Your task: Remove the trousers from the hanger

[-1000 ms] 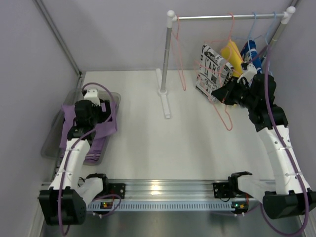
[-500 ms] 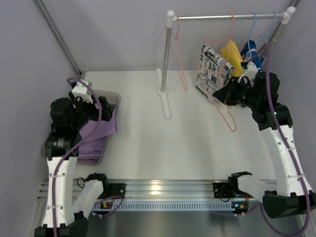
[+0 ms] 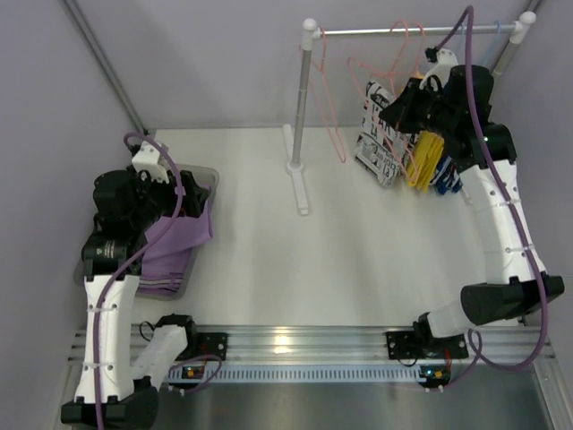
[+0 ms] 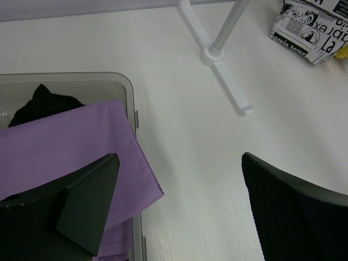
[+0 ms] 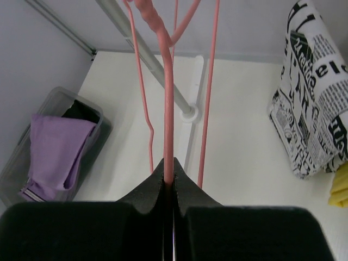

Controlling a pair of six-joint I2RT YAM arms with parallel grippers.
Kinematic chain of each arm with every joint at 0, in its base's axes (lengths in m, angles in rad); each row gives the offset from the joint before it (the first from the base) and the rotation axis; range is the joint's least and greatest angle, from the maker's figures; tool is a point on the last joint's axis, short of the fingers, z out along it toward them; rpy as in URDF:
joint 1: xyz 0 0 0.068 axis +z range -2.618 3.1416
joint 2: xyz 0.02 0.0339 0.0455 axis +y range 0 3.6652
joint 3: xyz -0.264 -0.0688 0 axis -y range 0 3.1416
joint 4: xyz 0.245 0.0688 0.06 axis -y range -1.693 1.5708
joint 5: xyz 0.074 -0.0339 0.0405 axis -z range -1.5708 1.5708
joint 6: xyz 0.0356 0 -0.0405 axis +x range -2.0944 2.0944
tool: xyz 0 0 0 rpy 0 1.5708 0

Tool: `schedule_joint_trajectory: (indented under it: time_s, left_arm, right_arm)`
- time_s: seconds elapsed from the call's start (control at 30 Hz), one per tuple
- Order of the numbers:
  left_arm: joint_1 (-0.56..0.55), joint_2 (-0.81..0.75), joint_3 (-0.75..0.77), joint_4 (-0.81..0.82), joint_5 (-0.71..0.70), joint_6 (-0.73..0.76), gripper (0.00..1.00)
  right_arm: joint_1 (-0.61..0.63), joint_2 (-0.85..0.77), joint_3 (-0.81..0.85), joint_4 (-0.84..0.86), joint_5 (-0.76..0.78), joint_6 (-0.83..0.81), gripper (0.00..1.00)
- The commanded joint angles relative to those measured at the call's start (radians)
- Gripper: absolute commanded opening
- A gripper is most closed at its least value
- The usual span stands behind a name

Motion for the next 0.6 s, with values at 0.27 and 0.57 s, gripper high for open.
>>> schedule_joint_trajectory:
  time_s: [0.27, 0.57]
  left_arm:
    - [-0.001, 0.018, 0.052, 0.009, -0.078, -0.045, 0.99]
    - [-0.001, 0.019, 0.043, 0.0, -0.104, -0.049, 0.99]
  right_arm:
    - [0.088, 0.338, 0.385, 0.095, 0.113, -0.102, 0.0]
    - [0.11, 0.426, 0.428, 0.129, 0.158, -0.123, 0.0]
